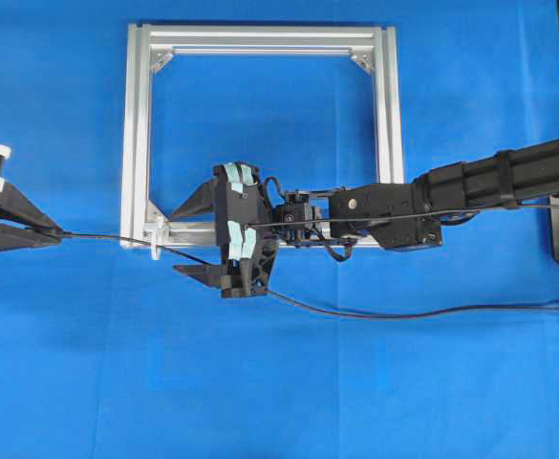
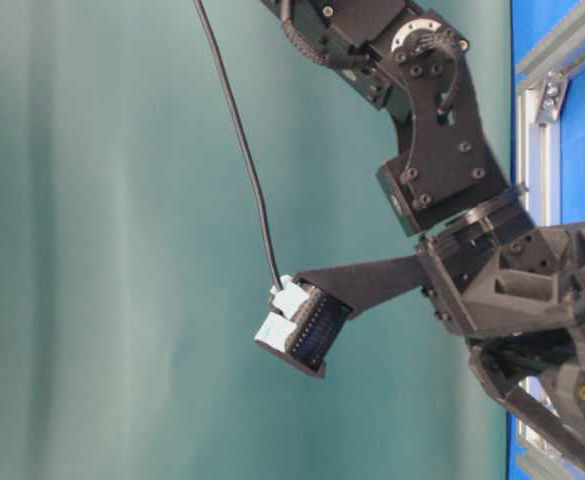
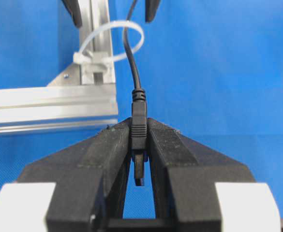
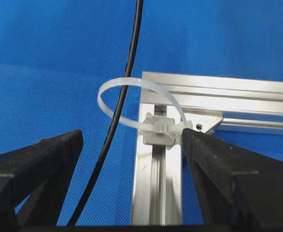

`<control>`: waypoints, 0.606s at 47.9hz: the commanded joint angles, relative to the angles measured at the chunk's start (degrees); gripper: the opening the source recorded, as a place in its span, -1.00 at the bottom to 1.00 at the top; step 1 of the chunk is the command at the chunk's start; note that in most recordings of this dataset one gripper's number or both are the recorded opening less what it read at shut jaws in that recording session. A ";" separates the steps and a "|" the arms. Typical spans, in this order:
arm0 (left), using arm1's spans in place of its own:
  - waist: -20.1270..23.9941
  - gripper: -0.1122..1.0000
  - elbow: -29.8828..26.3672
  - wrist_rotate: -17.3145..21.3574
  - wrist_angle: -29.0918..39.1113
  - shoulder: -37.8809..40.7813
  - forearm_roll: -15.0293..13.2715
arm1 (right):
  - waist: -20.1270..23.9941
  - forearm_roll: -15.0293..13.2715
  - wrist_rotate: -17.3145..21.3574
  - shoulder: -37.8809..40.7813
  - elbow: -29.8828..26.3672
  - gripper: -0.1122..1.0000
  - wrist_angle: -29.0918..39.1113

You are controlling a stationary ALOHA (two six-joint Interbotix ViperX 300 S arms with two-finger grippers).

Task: Insert the wire through the string loop located on the left side.
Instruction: 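Pull the cable leftward through the loop with the left gripper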

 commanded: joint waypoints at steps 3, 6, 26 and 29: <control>0.00 -0.66 -0.53 0.18 -0.18 -0.18 0.26 | 0.00 0.26 0.09 -1.23 -1.23 0.89 -0.35; 0.00 -0.66 -0.53 0.09 -0.18 0.00 0.26 | 0.00 0.35 0.09 -1.14 -1.23 0.89 -0.35; 0.00 -0.65 -0.44 -0.62 0.00 0.18 0.18 | 0.00 0.44 0.09 -1.23 -1.23 0.89 -0.35; 0.00 -0.58 -0.44 -0.62 0.00 0.18 0.18 | 0.00 0.44 0.09 -1.23 -1.23 0.89 -0.35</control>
